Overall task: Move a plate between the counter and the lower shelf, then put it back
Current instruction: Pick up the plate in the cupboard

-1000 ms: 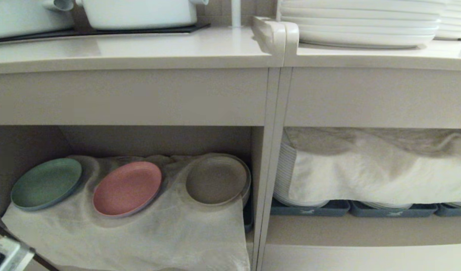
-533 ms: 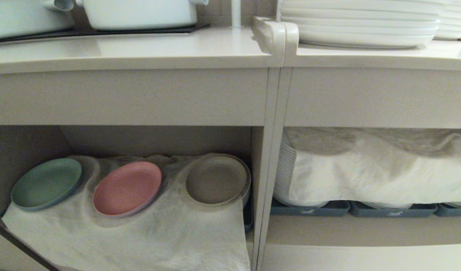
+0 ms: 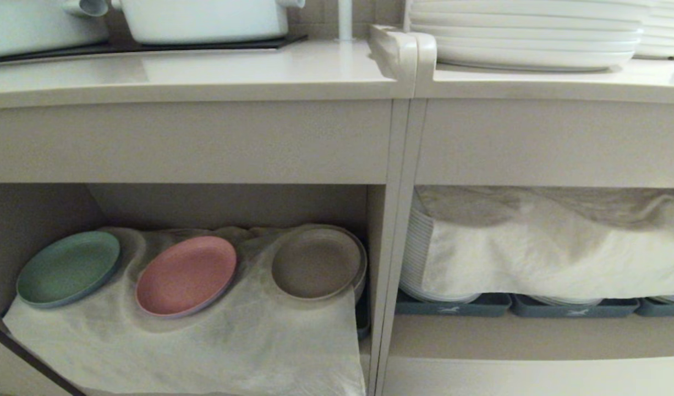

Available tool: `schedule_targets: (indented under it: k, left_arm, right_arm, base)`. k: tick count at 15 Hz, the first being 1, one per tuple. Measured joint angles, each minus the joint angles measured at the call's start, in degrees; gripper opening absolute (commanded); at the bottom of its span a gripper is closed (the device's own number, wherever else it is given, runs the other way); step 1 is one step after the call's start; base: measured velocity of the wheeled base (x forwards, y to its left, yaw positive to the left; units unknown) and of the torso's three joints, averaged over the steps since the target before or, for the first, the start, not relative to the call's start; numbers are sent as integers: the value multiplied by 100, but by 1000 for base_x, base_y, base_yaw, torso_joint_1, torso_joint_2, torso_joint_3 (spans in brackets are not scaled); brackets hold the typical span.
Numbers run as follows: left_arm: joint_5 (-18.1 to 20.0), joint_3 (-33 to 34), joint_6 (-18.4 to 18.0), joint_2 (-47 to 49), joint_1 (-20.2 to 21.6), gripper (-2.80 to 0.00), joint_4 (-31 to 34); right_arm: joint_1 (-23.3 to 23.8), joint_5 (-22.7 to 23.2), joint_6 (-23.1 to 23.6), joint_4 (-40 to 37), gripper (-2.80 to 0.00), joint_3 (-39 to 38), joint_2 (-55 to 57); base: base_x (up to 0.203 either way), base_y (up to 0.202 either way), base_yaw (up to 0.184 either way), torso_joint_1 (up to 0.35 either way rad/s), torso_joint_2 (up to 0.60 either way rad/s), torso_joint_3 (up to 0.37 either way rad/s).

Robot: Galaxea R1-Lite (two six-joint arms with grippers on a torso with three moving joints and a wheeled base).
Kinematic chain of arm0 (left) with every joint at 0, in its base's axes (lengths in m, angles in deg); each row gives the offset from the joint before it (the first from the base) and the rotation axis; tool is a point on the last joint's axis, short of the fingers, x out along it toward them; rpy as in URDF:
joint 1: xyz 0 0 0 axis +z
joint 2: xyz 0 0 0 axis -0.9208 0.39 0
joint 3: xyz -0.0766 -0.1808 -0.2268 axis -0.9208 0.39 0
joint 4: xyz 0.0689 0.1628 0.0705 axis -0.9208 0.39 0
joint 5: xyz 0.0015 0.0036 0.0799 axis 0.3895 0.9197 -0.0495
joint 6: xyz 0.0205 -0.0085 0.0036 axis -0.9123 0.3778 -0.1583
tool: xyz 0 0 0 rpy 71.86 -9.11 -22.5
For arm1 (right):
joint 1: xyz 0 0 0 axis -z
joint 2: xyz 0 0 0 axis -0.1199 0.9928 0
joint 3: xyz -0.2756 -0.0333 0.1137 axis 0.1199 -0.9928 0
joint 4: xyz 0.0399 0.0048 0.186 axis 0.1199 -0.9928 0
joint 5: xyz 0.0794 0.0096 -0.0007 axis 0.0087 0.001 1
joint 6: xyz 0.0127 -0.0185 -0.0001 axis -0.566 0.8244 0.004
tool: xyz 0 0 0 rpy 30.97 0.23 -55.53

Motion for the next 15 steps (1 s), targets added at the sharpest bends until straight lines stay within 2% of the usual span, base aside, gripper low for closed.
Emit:
schedule_targets:
  k: [1,2,4,5,9,11,15]
  left_arm:
    - [-121,3,-126,-57,2,-280,17]
    - [-18,4,-180,-94,2,-280,51]
    - [449,-11,-207,-130,2,-280,123]
    - [511,-13,-207,-138,2,-280,130]
    - [475,-18,-56,-146,2,-280,110]
    - [429,-13,228,-146,2,-280,104]
    - [436,-13,60,-146,2,-280,93]
  right_arm:
    - [0,-1,0,-1,-280,0,0]
    - [0,-1,0,0,-280,0,0]
    - [0,0,0,0,-280,0,0]
    - [0,-1,1,0,-280,0,0]
    - [0,0,0,-2,-280,0,0]
    - [0,-1,1,0,-280,0,0]
    - [0,0,1,0,-280,0,0]
  base:
    - [0,0,0,0,0,0]
    - [0,0,0,0,0,0]
    - [0,0,0,0,0,0]
    - [0,0,0,0,0,0]
    - [0,0,0,0,0,0]
    - [0,0,0,0,0,0]
    - [0,0,0,0,0,0]
